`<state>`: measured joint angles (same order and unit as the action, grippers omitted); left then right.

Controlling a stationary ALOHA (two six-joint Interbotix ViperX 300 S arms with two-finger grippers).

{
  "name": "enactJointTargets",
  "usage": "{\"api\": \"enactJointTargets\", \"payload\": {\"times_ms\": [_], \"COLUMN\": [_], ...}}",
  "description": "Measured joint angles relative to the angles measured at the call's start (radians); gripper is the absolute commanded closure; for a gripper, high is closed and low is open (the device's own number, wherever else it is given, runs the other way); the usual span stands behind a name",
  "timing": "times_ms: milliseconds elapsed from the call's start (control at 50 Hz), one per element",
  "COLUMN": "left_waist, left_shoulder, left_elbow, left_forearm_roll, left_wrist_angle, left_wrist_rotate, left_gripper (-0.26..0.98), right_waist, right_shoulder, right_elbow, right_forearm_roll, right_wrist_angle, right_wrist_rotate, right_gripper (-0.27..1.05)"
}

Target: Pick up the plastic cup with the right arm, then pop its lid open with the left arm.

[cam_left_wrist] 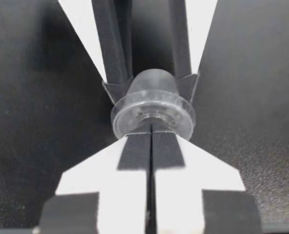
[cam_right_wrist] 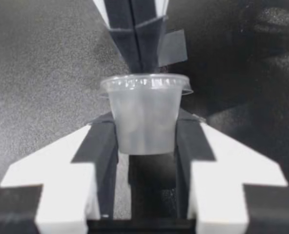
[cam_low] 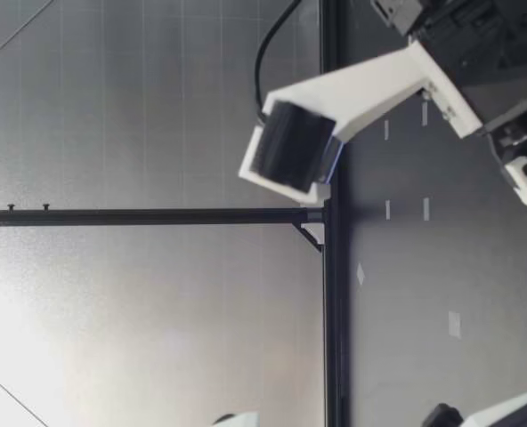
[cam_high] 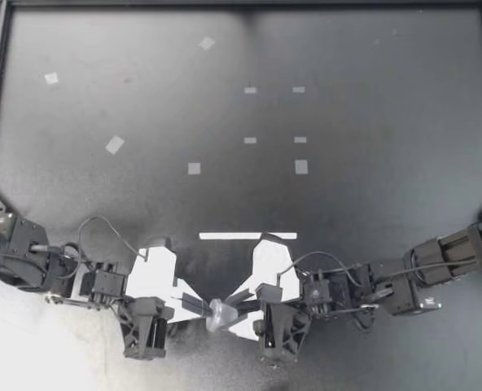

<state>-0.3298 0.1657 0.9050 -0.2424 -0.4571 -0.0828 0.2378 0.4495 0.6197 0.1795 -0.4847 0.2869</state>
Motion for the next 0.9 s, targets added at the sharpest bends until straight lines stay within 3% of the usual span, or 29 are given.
{"api": "enactJointTargets", "payload": {"times_ms": [180, 340, 420, 580, 640, 740, 900], "left_waist": [0.000, -0.002, -0.012, -0.029, -0.029, -0.031, -0.029], "left_shoulder": [-0.095, -0.141, -0.140, -0.118, -0.104, -0.063, 0.021], "left_elbow": [0.017, 0.025, 0.025, 0.021, 0.021, 0.012, -0.031], "left_forearm_roll": [0.000, -0.002, 0.003, 0.011, 0.005, -0.043, -0.103], "left_wrist_angle": [0.017, -0.038, -0.092, -0.255, -0.330, -0.485, -0.655], "left_wrist_rotate": [-0.052, -0.247, -0.390, -0.739, -0.867, -1.057, -1.213], "left_gripper": [0.83, 0.60, 0.41, -0.14, -0.15, -0.04, -0.03], "right_waist": [0.002, 0.002, 0.002, 0.002, 0.002, 0.002, 0.002], "right_shoulder": [-0.061, -0.147, -0.189, -0.242, -0.252, -0.255, -0.255], "right_elbow": [0.104, 0.225, 0.273, 0.342, 0.367, 0.399, 0.402], "right_forearm_roll": [-0.003, -0.003, -0.003, -0.003, -0.003, -0.003, -0.005], "right_wrist_angle": [-0.078, -0.279, -0.380, -0.552, -0.604, -0.670, -0.719], "right_wrist_rotate": [-0.005, -0.069, -0.135, -0.290, -0.328, -0.356, -0.382], "right_gripper": [0.47, 0.47, 0.47, 0.47, 0.47, 0.47, 0.47]}}
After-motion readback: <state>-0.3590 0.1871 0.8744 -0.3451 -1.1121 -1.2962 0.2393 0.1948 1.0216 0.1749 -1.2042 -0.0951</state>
